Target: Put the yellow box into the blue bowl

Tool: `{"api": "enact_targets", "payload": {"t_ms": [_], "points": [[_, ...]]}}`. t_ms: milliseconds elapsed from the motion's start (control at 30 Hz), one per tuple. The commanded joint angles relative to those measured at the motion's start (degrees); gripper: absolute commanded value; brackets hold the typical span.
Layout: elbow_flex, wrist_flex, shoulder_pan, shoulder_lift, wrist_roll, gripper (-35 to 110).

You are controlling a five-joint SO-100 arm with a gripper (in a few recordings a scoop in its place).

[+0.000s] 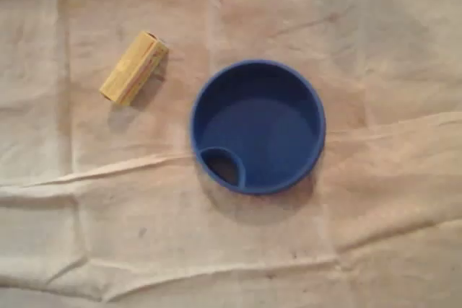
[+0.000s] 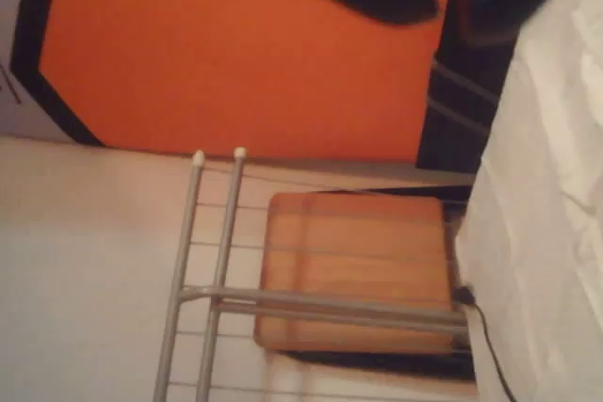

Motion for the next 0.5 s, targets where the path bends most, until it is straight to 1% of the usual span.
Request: {"api": "enact_targets", "payload": {"t_ms": [0,467], "points": [[-0.2,-0.4,-0.2,2.1,0.8,0],[-0.2,-0.4,-0.2,2.1,0.4,0]]}}
